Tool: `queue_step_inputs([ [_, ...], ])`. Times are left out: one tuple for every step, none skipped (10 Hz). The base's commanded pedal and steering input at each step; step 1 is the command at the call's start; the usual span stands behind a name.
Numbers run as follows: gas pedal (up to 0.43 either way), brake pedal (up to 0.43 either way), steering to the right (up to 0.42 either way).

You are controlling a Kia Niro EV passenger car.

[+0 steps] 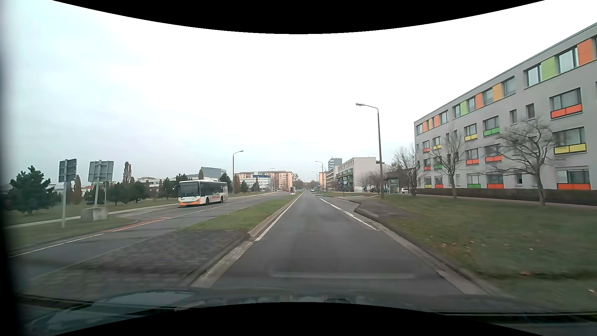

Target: Follow the waypoints while adhering to traffic rules and regulations

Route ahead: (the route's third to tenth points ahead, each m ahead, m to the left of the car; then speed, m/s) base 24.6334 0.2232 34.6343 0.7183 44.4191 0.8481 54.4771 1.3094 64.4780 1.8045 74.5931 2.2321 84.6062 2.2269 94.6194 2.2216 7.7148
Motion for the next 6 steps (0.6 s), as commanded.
queue_step_inputs([
  [0.24, 0.0, -0.006],
  [0.24, 0.0, -0.008],
  [0.24, 0.0, -0.01],
  [0.24, 0.0, -0.012],
  [0.24, 0.0, -0.011],
  [0.24, 0.0, -0.012],
])
